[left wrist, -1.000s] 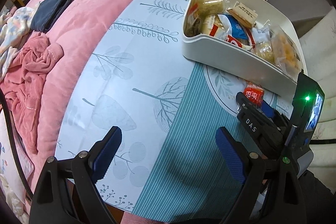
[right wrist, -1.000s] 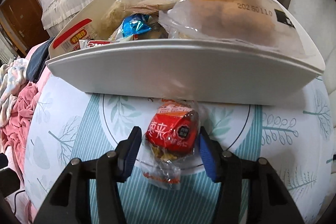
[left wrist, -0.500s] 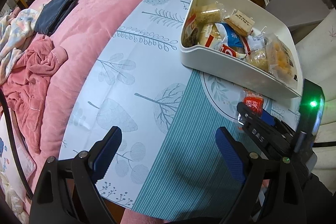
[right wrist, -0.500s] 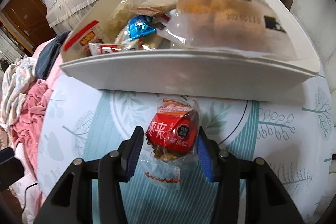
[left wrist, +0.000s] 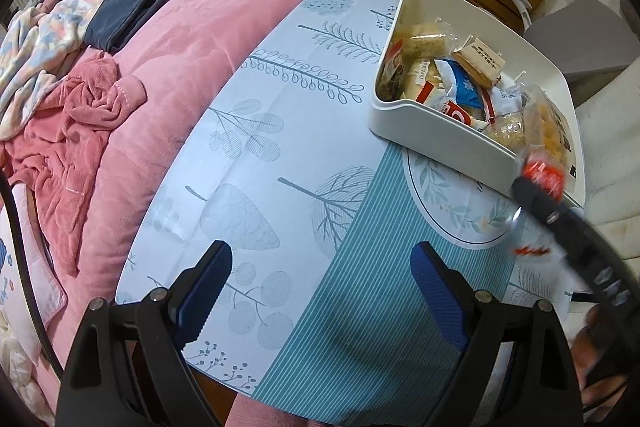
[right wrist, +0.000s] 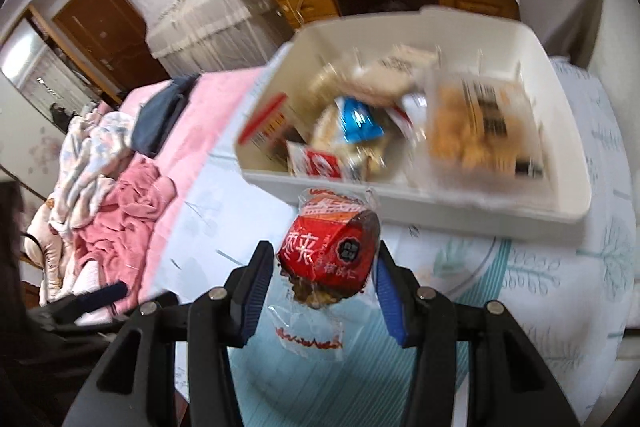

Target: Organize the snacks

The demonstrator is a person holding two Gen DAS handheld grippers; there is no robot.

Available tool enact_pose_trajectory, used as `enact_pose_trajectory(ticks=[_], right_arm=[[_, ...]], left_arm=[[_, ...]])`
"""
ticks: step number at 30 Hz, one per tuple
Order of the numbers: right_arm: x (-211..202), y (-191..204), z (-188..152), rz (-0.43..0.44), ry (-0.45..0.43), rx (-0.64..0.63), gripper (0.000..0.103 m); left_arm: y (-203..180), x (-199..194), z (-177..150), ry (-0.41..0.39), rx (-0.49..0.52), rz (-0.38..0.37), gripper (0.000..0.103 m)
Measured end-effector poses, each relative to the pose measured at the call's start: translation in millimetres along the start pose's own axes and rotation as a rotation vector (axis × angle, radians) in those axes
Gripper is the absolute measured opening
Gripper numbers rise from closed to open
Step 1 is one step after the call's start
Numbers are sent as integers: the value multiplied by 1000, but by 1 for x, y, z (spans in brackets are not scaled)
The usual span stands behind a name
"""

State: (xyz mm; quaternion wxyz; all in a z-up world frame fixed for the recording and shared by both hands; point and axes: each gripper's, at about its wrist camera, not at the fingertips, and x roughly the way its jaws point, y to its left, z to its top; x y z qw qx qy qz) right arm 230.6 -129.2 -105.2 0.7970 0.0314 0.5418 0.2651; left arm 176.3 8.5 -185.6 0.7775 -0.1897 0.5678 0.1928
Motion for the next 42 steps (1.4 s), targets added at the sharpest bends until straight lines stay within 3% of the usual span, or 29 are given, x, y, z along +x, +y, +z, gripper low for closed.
enact_pose_trajectory(ticks=[10,21,23,24,27,36,42], right_arm=[[-18,6,50,26,-140,-16,50],[-2,-24,92,-49,-202,73,53],[0,-29,94,-45,-194,79,57],[2,-30,95,-47,-186,81,64],[0,-32,91,-60,-184,99,77],[1,-31,49,-102,-91,152,81],[-6,-18,4,-152,-31,205,82]], left_arm=[[0,4,3,3,-14,-14,90],[-5,-4,22,-44,-4,-53,90],[-6,-3,24,-41,1,-66,90],[-5,-3,25,-38,4,-67,90],[-6,-3,26,-34,17,-66,90],[-1,-9,22,-34,53,-115,90],[1,-16,25,-30,138,-174,90]])
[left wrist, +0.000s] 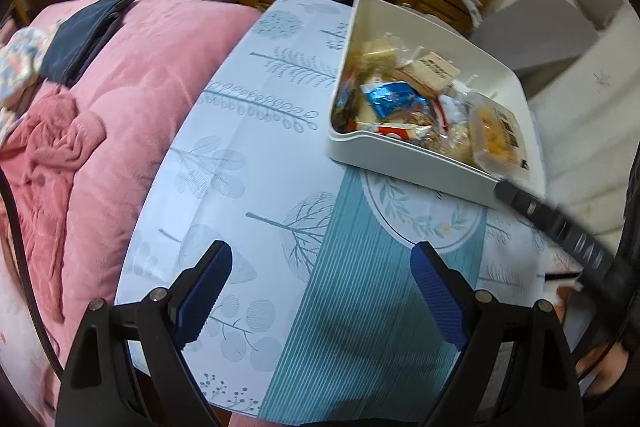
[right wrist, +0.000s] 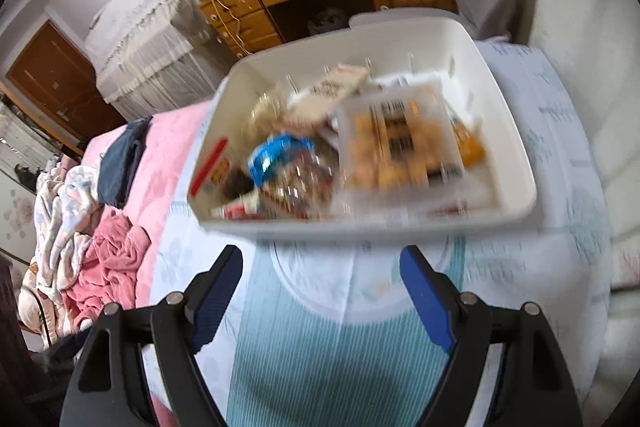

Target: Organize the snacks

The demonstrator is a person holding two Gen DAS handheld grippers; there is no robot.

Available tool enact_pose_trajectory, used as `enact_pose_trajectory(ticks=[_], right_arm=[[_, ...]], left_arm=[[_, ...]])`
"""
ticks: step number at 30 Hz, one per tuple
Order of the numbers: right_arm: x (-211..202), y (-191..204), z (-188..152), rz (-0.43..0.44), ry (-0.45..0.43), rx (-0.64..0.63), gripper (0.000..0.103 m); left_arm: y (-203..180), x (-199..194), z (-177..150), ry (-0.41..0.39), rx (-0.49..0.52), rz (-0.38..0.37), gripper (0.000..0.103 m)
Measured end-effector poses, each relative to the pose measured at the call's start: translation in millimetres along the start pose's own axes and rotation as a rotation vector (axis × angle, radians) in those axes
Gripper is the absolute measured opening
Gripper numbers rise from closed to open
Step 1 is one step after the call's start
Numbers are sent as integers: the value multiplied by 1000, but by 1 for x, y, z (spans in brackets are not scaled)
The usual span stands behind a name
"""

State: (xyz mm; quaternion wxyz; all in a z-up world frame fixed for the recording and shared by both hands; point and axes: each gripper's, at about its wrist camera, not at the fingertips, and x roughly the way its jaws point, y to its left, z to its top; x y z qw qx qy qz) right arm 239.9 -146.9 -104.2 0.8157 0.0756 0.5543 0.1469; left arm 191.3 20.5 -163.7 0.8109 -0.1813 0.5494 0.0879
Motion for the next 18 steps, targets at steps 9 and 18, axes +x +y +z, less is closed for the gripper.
enact_pose_trajectory(ticks=[9,18], right_arm=[[-34,15,-62,-100,9,102,89],[-91,37,-91,-163,-27,174,98]], left_arm=[[1,-27,11,14,178,-70,91],[14,-77,4,22,259,-90,99]])
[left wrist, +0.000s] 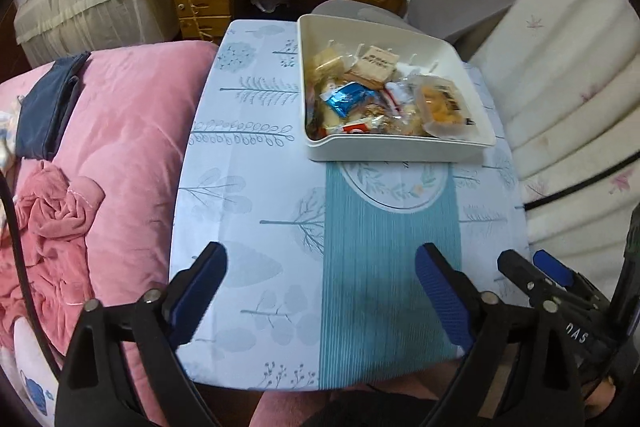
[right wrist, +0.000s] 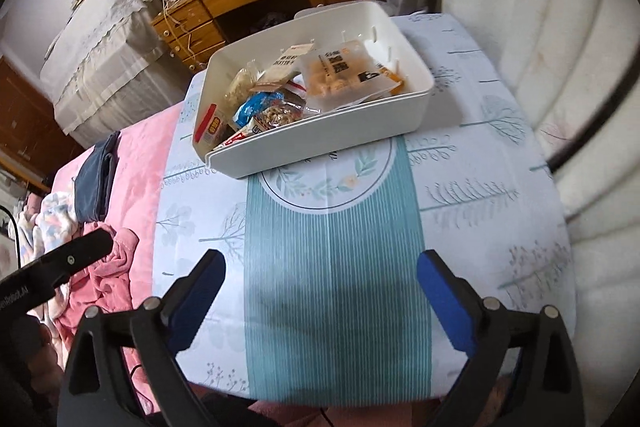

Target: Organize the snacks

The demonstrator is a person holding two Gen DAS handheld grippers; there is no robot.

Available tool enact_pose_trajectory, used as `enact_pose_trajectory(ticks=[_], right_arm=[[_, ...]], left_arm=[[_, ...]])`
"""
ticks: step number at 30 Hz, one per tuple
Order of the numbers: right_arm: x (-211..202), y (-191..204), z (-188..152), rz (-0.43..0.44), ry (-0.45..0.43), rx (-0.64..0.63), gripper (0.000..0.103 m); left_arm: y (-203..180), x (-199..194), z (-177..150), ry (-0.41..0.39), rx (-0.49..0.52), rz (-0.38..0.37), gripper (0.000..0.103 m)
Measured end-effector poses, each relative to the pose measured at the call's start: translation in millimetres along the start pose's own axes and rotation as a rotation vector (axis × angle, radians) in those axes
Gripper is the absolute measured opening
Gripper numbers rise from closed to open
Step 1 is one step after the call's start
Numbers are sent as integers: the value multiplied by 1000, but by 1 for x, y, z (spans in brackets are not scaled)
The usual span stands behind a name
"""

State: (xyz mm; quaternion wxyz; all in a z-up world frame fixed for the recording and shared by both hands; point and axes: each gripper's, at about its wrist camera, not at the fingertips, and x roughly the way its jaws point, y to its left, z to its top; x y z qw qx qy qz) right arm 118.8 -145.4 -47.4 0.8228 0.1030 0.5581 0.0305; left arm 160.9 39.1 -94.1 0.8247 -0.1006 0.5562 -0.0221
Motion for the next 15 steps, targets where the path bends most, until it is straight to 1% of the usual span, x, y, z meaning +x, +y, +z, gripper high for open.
enact_pose_trajectory(ticks=[1,4,9,12,15], right_arm=[[-6,1,0,1,-2,4,99],[-29,5,1,15,-6,2,103],[-64,15,2,42,-5,-53,103],[-84,21,-2,58,-5,-94,103],[-99,23,-8,61,-15,-137,103]], left_arm=[[-1,-6,-1,1,6,-8,102],[-8,-27,-5,-14,18,-2,102],[-25,-58,-10,-58,26,20,102],[-39,-75,-19,-105,25,43,102],[-51,-79,-27,-112,10,54,102]])
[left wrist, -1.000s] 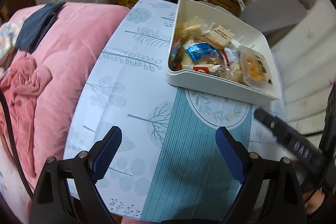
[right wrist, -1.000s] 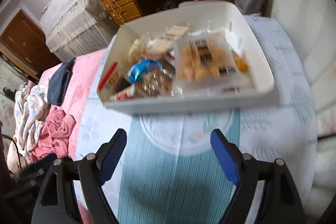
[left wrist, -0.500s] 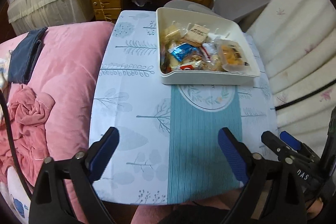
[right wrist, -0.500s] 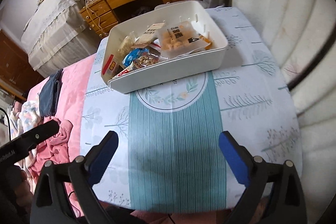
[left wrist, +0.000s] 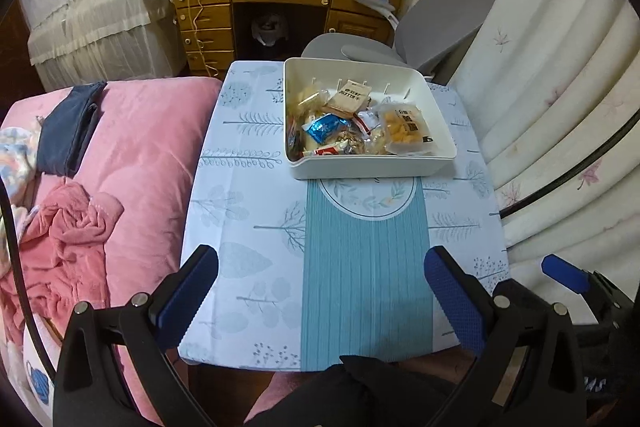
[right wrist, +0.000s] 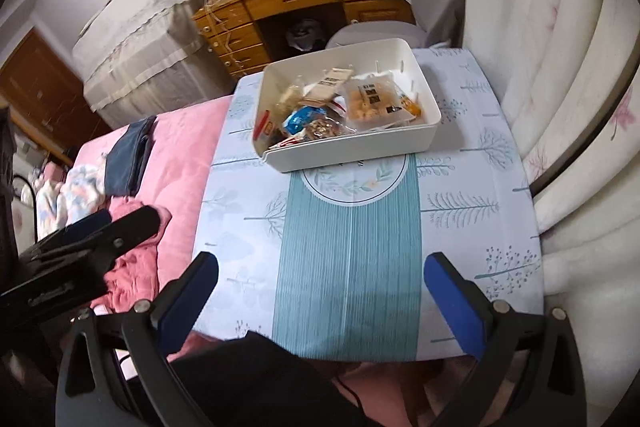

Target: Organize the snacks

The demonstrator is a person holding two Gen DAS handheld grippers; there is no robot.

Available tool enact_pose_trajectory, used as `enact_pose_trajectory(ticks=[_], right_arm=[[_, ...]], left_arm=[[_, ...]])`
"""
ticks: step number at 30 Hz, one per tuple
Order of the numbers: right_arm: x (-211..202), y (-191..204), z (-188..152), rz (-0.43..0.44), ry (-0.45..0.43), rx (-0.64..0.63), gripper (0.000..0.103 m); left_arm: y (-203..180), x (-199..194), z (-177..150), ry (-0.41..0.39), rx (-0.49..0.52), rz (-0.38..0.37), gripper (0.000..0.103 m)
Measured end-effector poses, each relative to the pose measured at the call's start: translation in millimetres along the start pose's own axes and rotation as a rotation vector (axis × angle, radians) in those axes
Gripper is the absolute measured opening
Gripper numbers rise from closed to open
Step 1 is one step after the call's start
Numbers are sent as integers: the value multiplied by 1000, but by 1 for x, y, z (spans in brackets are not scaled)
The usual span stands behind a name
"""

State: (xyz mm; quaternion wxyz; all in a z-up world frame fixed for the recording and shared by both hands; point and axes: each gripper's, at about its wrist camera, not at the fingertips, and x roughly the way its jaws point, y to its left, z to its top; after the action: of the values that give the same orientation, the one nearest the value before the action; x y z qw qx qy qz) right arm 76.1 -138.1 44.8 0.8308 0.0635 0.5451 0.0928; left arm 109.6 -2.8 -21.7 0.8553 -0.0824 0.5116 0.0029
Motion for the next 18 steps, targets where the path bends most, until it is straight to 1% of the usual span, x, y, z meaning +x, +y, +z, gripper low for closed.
enact_pose_trajectory(ticks=[4,8,13,18], right_arm=[[-12,-2,-6,-10,-31,-19,103],[-18,-15,-13,-23,-62,25,103],[-15,-17,-22,-22,-48,10,103],[-18,-25,-28,-31,-61,18,103]], left_arm=[[-8,-1,-10,-1,-31,41,102],[-13,-3,-23,-11,-53,70,102],[-28,-6,-30,-38,-33,101,102],[-44,-10,-34,-68,-9,125,102]])
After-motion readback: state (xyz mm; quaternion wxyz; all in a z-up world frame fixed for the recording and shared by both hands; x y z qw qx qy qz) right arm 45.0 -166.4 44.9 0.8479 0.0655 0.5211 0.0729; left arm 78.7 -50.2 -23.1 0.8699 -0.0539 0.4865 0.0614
